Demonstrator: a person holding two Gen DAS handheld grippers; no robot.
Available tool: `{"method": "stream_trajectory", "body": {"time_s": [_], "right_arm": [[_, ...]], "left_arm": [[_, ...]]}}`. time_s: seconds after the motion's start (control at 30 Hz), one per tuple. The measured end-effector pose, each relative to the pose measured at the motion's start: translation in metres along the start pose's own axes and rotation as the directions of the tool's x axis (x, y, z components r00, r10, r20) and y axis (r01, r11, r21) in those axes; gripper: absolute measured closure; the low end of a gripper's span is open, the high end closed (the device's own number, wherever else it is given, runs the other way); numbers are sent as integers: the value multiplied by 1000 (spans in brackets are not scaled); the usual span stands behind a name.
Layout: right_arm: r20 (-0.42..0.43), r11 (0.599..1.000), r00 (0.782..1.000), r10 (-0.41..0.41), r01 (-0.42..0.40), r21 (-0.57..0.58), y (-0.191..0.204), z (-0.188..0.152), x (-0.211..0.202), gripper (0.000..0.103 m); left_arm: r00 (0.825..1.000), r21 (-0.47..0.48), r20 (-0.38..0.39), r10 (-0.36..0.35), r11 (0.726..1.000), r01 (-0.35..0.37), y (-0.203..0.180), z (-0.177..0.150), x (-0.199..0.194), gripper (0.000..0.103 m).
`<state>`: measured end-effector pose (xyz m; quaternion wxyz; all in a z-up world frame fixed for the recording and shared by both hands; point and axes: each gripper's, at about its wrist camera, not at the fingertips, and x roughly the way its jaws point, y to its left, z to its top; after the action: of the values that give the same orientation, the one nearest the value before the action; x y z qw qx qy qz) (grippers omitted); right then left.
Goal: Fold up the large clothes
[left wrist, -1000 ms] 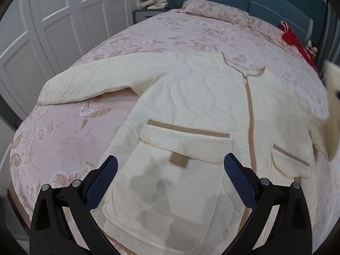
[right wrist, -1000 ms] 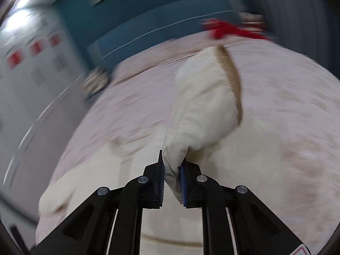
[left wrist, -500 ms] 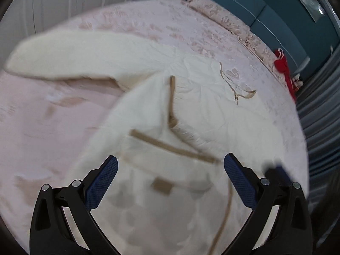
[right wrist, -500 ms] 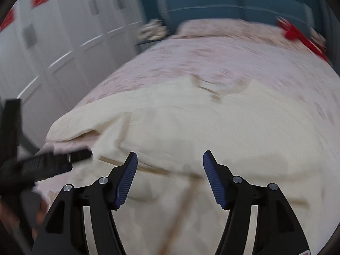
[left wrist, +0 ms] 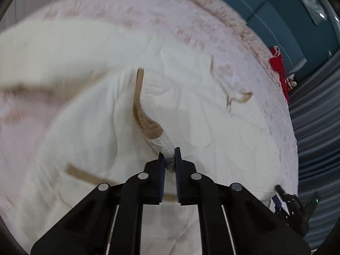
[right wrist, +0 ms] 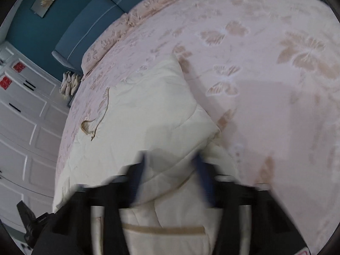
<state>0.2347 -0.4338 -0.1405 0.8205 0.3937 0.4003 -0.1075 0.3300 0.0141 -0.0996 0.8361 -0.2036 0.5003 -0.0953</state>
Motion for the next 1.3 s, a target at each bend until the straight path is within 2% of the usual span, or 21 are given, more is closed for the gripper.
{"method": "stream_trajectory", "body": {"time_s": [0.1,0.17,0.2,0.23,0.3,0.37,0.47,0.57,0.67,0.7,0.73,0.77,0.8,0.83,0.9,1.0,1.07,1.13,1.3], "right_arm": [[64,997,995,74,-73,-26,11,2,-11,96],[115,992,990,82,-70,-106,27,-3,-24,96],[115,989,991,62,-45,-141,33,-6,-21,97],[85,984,996,6,9,-175,35,-12,-7,97],[39,977,996,-77,83,-195,29,-18,15,97],[28,967,992,-120,123,-223,23,-26,27,97],[17,954,988,-156,155,-257,22,-31,34,97],[40,935,976,-214,217,-282,31,-30,14,88],[155,913,955,-254,289,-288,40,-35,-28,80],[198,906,948,-247,299,-300,48,-38,-42,79],[204,905,955,-217,275,-324,58,-40,-49,79],[183,903,964,-193,247,-351,68,-41,-48,80],[145,898,975,-166,210,-386,81,-45,-43,83],[108,894,985,-132,165,-416,94,-50,-34,86],[63,875,992,-113,129,-467,116,-64,-15,89],[18,841,988,-154,141,-522,133,-83,20,90],[-2,828,981,-195,164,-536,131,-91,40,90],[-10,818,975,-224,182,-545,124,-98,55,91],[42,791,973,-227,210,-575,119,-114,63,93]], "left_arm": [[996,44,93,7,999,-11,-1,14,-28,97],[993,71,116,35,997,-44,2,15,-32,97],[991,95,106,78,992,-88,3,12,-23,97],[990,106,90,108,987,-118,5,8,-14,97],[986,109,21,167,980,-169,15,-6,13,98],[983,99,-8,183,978,-182,23,-16,26,98],[979,113,1,205,972,-204,26,-26,37,97],[968,154,17,252,956,-251,19,-25,36,94],[954,131,73,292,945,-299,15,-19,5,72],[940,118,124,318,936,-333,13,-17,-12,56],[930,104,175,324,933,-345,9,-16,-28,46],[924,93,210,319,934,-344,6,-15,-38,45],[925,93,223,308,938,-334,2,-14,-42,45],[936,114,210,281,944,-309,-5,-11,-40,45],[952,163,153,264,944,-288,-19,-9,-18,46],[949,210,86,302,926,-314,-26,-14,22,51],[944,220,60,324,918,-330,-23,-21,39,53],[940,230,66,336,911,-342,-19,-31,45,52],[928,266,125,351,889,-372,-18,-44,54,52]]}}
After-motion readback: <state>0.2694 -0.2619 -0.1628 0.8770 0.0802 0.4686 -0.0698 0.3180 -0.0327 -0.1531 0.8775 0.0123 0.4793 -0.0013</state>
